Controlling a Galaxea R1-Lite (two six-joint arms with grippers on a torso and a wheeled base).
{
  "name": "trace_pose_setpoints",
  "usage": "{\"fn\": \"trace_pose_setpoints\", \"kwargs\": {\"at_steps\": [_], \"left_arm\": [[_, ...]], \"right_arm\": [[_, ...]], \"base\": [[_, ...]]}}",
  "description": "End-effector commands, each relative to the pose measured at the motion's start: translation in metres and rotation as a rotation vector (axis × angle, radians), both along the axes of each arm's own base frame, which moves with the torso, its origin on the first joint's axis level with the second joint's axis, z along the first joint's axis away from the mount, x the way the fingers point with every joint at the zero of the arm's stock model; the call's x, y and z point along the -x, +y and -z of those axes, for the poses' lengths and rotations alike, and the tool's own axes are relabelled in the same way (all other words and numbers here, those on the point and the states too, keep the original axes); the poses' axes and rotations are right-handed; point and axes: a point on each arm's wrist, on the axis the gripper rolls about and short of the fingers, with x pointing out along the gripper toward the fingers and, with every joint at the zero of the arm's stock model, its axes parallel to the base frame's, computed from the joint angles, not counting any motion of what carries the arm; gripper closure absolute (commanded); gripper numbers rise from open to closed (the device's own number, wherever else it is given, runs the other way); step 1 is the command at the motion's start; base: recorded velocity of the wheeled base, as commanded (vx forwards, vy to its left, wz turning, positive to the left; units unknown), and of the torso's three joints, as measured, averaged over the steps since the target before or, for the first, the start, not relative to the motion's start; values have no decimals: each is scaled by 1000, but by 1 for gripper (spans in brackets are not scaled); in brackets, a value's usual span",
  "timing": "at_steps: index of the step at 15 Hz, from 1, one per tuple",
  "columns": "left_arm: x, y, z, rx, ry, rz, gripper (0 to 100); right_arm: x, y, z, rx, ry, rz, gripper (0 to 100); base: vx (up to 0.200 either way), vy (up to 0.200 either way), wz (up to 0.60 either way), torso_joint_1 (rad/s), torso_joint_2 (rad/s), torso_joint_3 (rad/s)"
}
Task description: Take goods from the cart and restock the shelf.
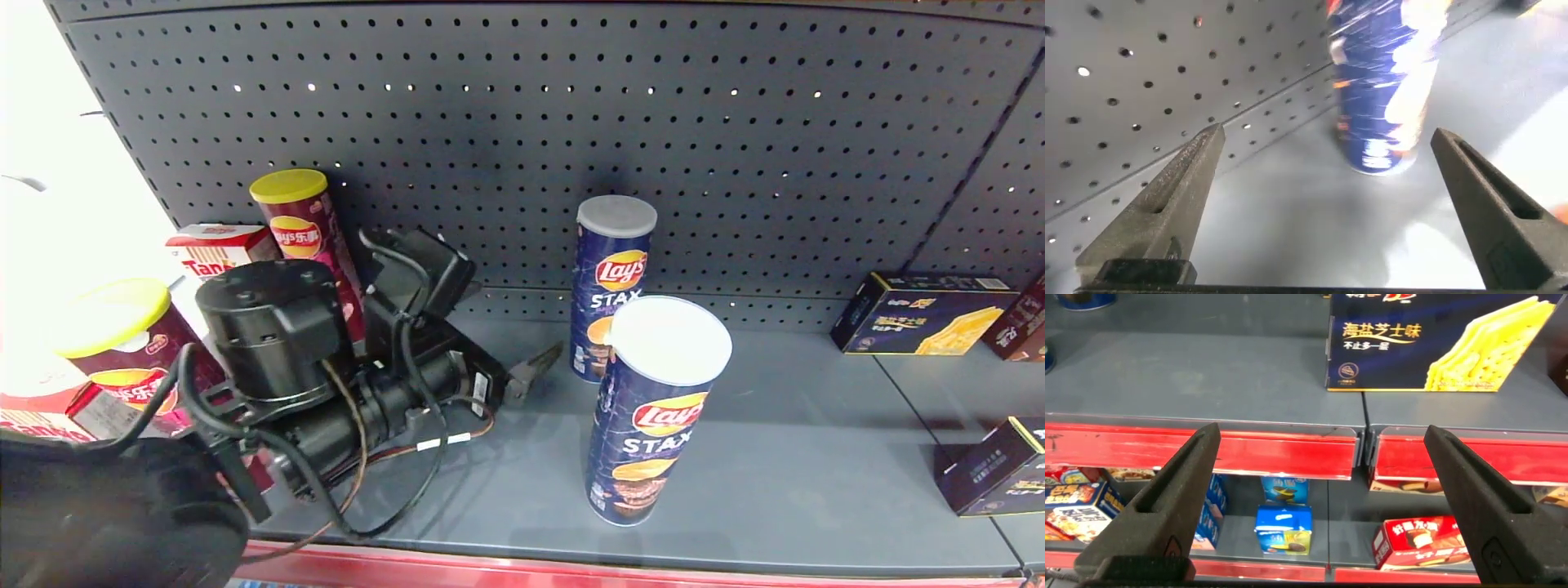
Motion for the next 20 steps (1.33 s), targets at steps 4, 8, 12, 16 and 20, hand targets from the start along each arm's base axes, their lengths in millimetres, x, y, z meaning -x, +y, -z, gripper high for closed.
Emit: {"fn": "trace_pose_setpoints", "kwargs": {"at_steps": [4, 8, 12, 16, 20], "left_arm": [[78, 39, -7, 41, -29, 76, 0], [147, 78, 24, 19, 12, 178, 0], [188, 122, 40, 51, 15, 169, 0], [211, 152, 56, 25, 42, 75, 0], [227, 172, 73, 15, 53, -242, 0]], "right_arm": [[0, 0, 0, 1, 1, 0, 0], [0, 0, 0, 1, 1, 0, 0], [0, 0, 0, 1, 1, 0, 0], [0, 0, 0, 1, 1, 0, 0], [0, 0, 0, 1, 1, 0, 0]], "base": [[0, 0, 0, 0, 0, 0], [0, 0, 0, 0, 0, 0], [0, 0, 0, 0, 0, 0], [0, 0, 0, 0, 0, 0], [0, 0, 0, 0, 0, 0]]}}
